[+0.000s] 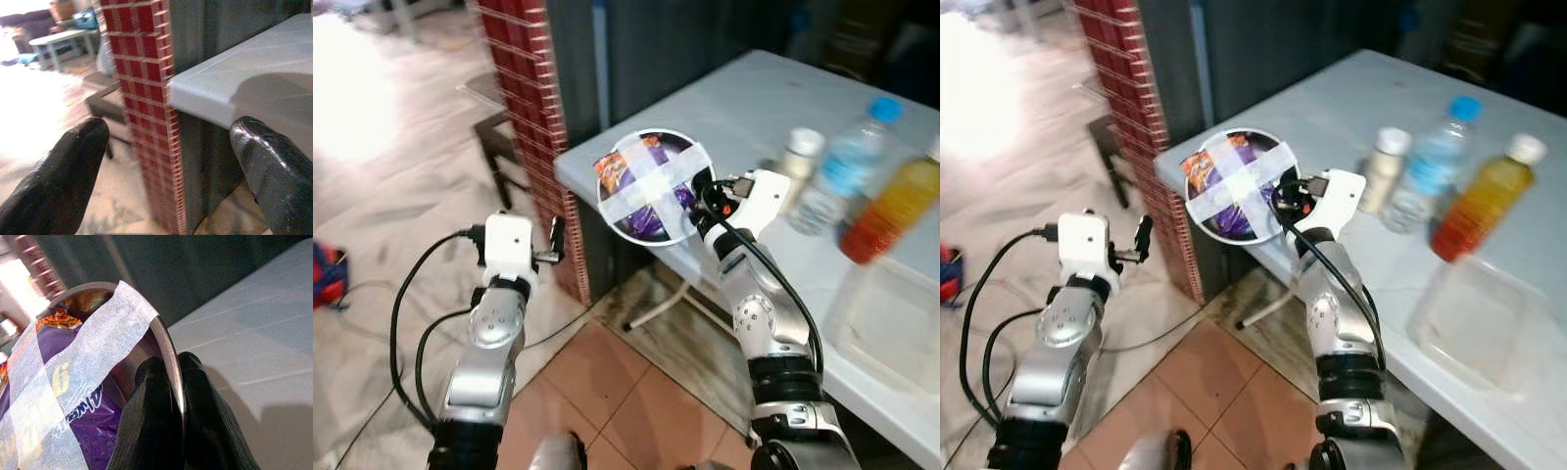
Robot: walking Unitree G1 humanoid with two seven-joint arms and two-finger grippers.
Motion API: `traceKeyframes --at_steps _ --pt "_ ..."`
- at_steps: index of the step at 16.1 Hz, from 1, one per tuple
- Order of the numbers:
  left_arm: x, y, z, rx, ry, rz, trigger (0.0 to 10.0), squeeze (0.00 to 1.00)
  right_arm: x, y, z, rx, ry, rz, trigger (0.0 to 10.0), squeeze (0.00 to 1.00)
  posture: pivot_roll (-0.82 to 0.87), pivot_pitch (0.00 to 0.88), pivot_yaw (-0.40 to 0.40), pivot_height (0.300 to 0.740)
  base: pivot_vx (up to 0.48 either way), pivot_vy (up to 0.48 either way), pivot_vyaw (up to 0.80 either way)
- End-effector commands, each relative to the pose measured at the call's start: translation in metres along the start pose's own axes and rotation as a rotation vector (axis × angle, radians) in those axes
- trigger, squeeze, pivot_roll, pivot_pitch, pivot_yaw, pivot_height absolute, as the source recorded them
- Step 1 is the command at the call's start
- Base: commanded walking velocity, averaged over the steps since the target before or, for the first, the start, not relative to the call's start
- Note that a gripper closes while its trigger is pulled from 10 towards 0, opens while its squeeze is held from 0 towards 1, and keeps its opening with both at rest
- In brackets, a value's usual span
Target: Restocking fridge
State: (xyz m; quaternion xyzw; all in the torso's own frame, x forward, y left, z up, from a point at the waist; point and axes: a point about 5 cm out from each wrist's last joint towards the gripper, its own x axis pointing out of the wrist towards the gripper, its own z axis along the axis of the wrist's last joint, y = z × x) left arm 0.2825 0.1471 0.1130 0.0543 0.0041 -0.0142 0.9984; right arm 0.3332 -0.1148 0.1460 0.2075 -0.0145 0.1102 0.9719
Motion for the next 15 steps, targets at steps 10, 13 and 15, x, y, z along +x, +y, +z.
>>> traceKeyframes --at_steps 10,13,15 --pt "-0.006 -0.002 -0.009 -0.018 0.015 0.053 10.0 0.0 0.002 0.015 0.002 -0.022 0.034 0.085 10.0 0.0 0.04 0.0 -0.025 0.74 0.0 0.084 0.8" --pt "-0.008 -0.005 -0.011 -0.015 0.016 0.044 10.0 0.0 0.001 0.017 -0.001 -0.022 0.044 0.093 10.0 0.0 0.04 0.0 -0.02 0.74 0.0 0.171 0.8" --pt "-0.008 -0.007 -0.011 -0.007 0.015 0.034 10.0 0.0 -0.001 0.016 -0.004 -0.023 0.051 0.091 10.0 0.0 0.04 0.0 -0.018 0.74 0.0 0.0 0.8"
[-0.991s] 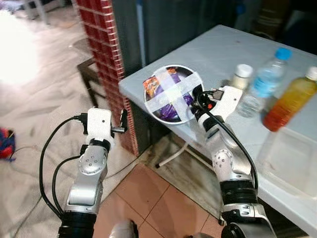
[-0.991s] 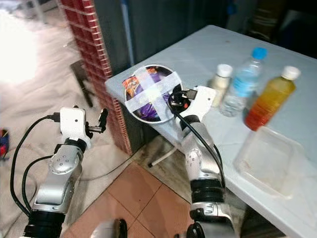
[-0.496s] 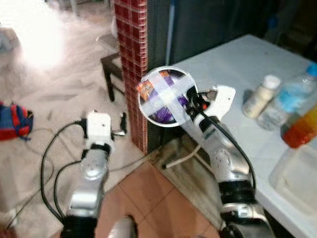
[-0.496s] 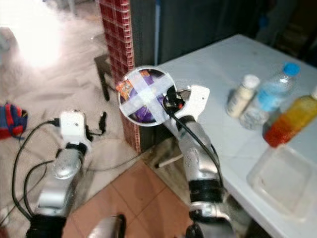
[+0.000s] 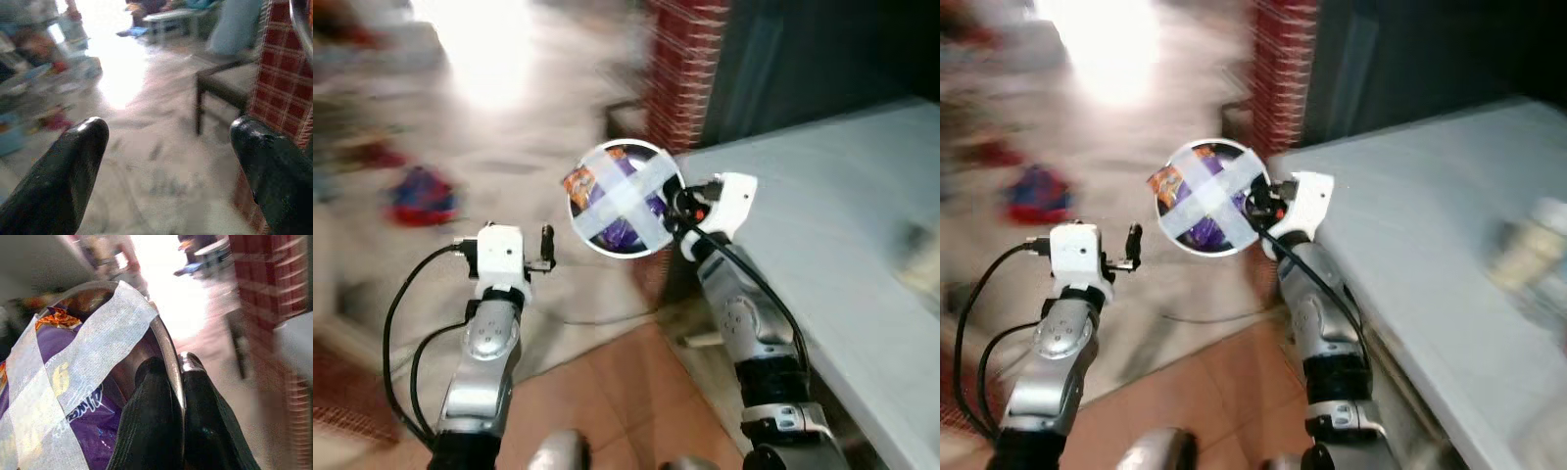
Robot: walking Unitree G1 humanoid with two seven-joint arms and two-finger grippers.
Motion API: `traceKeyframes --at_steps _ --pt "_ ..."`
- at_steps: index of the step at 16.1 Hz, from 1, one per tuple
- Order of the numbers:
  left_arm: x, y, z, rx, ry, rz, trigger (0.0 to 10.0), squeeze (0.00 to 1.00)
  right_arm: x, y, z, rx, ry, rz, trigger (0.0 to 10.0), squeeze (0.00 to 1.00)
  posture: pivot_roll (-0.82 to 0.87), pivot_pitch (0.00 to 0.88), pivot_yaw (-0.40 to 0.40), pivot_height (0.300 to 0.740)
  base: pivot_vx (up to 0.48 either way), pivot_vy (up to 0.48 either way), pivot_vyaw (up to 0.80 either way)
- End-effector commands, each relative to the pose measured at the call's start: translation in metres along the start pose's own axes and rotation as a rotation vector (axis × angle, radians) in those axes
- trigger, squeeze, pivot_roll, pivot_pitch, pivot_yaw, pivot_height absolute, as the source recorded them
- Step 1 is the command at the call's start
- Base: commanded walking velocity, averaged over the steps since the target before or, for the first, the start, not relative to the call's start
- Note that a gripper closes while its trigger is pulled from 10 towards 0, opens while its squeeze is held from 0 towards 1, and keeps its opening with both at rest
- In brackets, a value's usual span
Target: Restocking fridge
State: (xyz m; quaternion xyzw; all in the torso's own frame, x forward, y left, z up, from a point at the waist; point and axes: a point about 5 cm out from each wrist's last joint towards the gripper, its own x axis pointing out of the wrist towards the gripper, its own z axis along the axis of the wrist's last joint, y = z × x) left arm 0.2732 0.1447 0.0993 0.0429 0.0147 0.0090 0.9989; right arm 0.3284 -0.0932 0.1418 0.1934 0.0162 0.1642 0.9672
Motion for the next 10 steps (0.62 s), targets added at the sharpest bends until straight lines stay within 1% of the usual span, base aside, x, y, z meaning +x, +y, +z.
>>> traceKeyframes --at_steps 1,2,3,5,6,7,9,10 --pt "-0.0011 -0.0033 -0.0044 -0.022 0.024 -0.007 10.0 0.0 -0.0049 -0.0067 0.0044 -0.006 -0.027 -0.02 10.0 0.0 0.04 0.0 -0.01 0.74 0.0 0.0 0.8" --pt "-0.003 -0.002 -0.0115 -0.032 0.049 -0.003 10.0 0.0 -0.0074 -0.0103 0.0009 -0.003 -0.019 -0.037 10.0 0.0 0.03 0.0 -0.007 0.74 0.0 0.0 0.8" --pt "-0.0037 -0.0022 -0.0134 -0.029 0.059 -0.007 10.0 0.0 -0.009 -0.0125 -0.0007 -0.002 -0.016 -0.047 10.0 0.0 0.04 0.0 -0.004 0.74 0.0 0.0 0.8" --pt "-0.0025 -0.0037 -0.0082 -0.014 0.044 -0.025 10.0 0.0 -0.0092 -0.0106 0.0002 -0.004 -0.016 -0.042 10.0 0.0 0.04 0.0 0.001 0.74 0.0 0.353 0.8" --pt "-0.0015 -0.0034 -0.0067 -0.016 0.038 -0.025 10.0 0.0 -0.0077 -0.0071 0.0004 -0.032 -0.016 -0.023 10.0 0.0 0.04 0.0 0.0 0.74 0.0 0.476 0.63" --pt "-0.0006 -0.0031 -0.0057 -0.019 0.035 -0.024 10.0 0.0 -0.0068 -0.0053 0.0 -0.024 -0.015 -0.018 10.0 0.0 0.04 0.0 0.0 0.74 0.0 0.48 0.0" --pt "0.0 -0.0028 -0.0038 -0.028 0.027 -0.021 10.0 0.0 -0.0064 -0.0076 0.0 -0.1 -0.005 -0.038 10.0 0.0 0.04 0.0 -0.003 0.74 0.0 0.478 0.0" --pt "-0.0008 -0.0027 -0.0035 -0.027 0.026 -0.021 10.0 0.0 -0.0074 -0.0131 -0.002 -0.121 0.016 -0.071 10.0 0.0 0.04 0.0 -0.003 0.74 0.0 0.48 0.0"
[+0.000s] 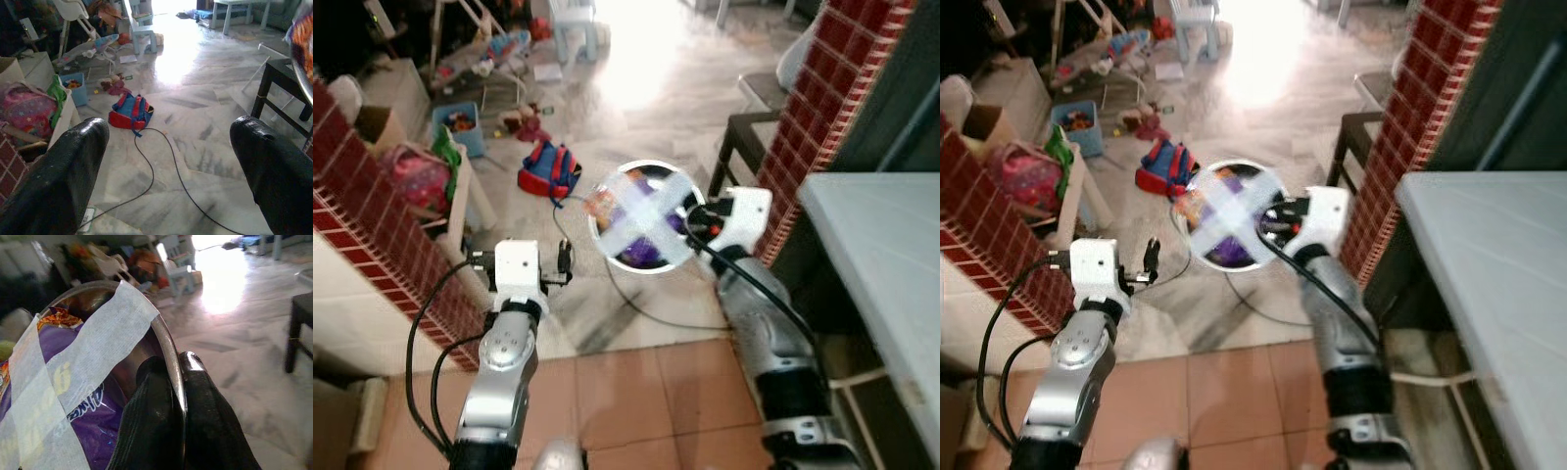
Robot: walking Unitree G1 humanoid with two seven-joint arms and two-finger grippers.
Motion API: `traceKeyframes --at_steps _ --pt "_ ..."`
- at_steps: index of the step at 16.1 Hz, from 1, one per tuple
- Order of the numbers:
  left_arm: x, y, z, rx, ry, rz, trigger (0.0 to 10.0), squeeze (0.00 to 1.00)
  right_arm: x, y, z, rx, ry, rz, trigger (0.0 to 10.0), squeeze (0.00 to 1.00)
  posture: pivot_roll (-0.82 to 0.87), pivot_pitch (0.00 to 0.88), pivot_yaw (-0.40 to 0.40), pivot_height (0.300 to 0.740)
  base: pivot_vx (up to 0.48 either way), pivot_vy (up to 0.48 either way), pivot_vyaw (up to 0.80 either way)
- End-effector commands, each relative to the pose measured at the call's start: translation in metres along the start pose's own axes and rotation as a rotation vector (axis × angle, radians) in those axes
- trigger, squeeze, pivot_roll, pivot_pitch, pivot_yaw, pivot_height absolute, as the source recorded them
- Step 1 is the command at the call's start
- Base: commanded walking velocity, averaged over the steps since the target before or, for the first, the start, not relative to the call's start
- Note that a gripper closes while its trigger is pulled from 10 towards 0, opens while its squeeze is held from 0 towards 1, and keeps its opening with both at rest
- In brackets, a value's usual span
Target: Restocking fridge
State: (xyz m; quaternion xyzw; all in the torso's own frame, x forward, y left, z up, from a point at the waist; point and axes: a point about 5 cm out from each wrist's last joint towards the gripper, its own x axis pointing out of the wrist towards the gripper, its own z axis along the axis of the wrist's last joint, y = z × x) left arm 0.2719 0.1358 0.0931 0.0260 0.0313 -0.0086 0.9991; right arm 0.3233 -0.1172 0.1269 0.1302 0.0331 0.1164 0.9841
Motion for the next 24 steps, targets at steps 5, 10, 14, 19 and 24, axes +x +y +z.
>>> traceKeyframes --at_steps 5,10,14,19,24 --pt "-0.018 0.016 0.003 0.026 0.008 0.008 10.0 0.0 -0.028 -0.021 -0.012 -0.089 0.054 -0.07 10.0 0.0 0.04 0.0 -0.001 0.74 0.0 0.409 0.0" --pt "-0.043 0.029 -0.007 0.061 0.048 0.014 10.0 0.0 -0.062 -0.051 -0.016 -0.243 0.084 -0.163 10.0 0.0 0.03 0.0 0.002 0.74 0.0 0.0 0.0" --pt "-0.052 0.044 -0.011 0.065 0.101 0.056 10.0 0.0 -0.079 -0.057 -0.03 -0.163 0.161 -0.183 10.0 0.0 0.05 0.0 0.009 0.74 -0.062 0.0 0.0" --pt "-0.05 0.043 -0.006 0.069 0.088 0.044 10.0 0.0 -0.077 -0.046 -0.032 -0.092 0.157 -0.141 10.0 0.0 0.05 0.0 0.017 0.74 -0.274 0.0 0.0" --pt "-0.048 0.043 -0.002 0.069 0.094 0.043 10.0 0.0 -0.073 -0.047 -0.029 -0.16 0.16 -0.168 10.0 0.0 0.05 0.0 0.034 0.74 -0.268 0.0 0.0"
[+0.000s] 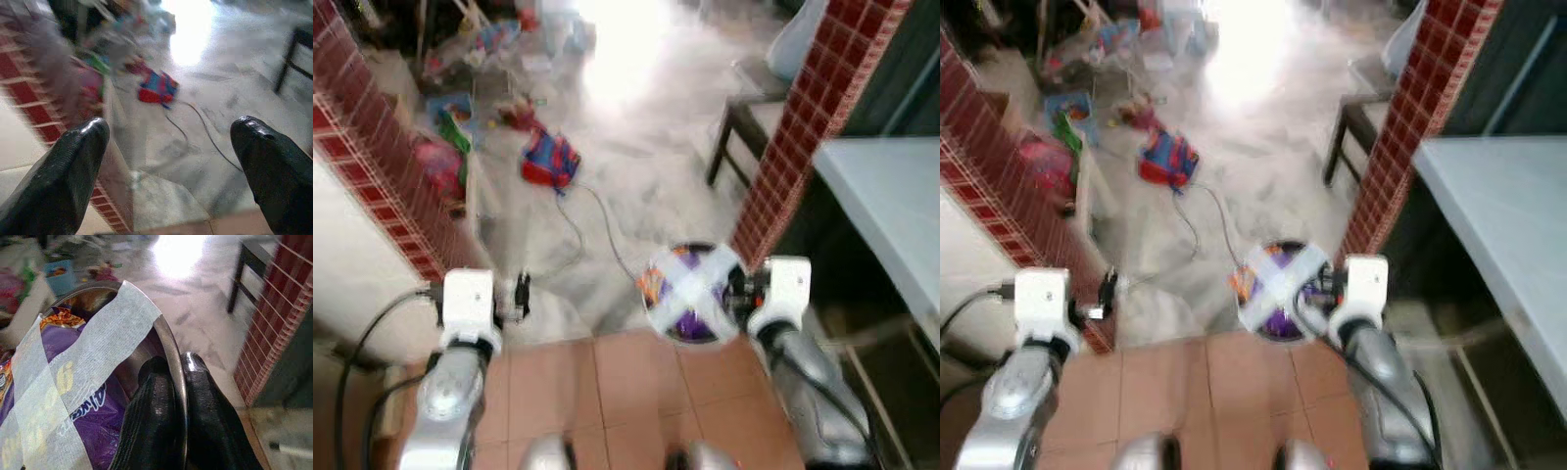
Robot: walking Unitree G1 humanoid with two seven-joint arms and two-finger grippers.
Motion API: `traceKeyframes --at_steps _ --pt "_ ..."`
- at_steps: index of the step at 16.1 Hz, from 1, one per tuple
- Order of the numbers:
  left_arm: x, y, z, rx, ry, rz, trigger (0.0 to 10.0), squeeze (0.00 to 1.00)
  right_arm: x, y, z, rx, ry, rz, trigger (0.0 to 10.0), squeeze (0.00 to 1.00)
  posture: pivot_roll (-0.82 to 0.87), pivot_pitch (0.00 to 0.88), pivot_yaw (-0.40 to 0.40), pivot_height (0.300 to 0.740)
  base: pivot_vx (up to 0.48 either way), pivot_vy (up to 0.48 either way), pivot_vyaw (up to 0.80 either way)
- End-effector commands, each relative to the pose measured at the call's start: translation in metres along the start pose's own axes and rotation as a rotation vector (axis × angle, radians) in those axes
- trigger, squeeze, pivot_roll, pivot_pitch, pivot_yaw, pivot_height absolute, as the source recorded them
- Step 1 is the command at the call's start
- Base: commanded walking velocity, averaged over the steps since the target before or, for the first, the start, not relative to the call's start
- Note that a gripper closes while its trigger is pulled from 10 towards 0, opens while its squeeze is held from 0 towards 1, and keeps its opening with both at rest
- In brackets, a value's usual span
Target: Restocking fridge
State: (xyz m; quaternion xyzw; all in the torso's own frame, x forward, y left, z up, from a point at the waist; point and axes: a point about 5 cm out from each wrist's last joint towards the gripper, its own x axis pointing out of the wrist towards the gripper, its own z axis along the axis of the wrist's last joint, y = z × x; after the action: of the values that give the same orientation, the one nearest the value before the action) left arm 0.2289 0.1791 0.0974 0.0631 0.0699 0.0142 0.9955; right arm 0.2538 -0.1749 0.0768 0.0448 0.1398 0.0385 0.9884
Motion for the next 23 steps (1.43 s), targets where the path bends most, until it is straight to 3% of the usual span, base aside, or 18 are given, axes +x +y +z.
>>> traceKeyframes --at_steps 1,3,13,17,23 --pt "-0.003 0.001 -0.001 -0.002 0.012 -0.002 10.0 0.0 0.003 0.006 0.015 0.005 -0.062 0.012 10.0 0.0 0.05 0.0 0.035 0.74 -0.262 0.0 0.0" --pt "0.0 0.007 0.0 0.008 0.008 0.004 10.0 0.0 0.002 0.01 0.022 -0.063 -0.105 0.031 10.0 0.0 0.05 0.0 0.037 0.74 -0.261 0.0 0.0" --pt "0.008 -0.006 -0.001 -0.008 -0.002 -0.014 10.0 0.0 0.009 0.006 0.025 -0.077 -0.101 0.024 10.0 0.0 0.04 0.0 0.015 0.74 -0.048 0.0 -0.05" --pt "0.009 -0.008 -0.003 -0.031 0.004 -0.01 10.0 0.0 0.009 0.006 0.027 -0.066 -0.105 0.034 10.0 0.0 0.03 0.0 0.01 0.74 0.0 0.0 0.8" --pt "0.01 -0.014 -0.005 -0.03 0.004 -0.029 10.0 0.0 0.011 0.007 0.029 -0.096 -0.114 0.05 10.0 0.0 0.03 0.0 0.001 0.74 0.0 0.456 0.26"
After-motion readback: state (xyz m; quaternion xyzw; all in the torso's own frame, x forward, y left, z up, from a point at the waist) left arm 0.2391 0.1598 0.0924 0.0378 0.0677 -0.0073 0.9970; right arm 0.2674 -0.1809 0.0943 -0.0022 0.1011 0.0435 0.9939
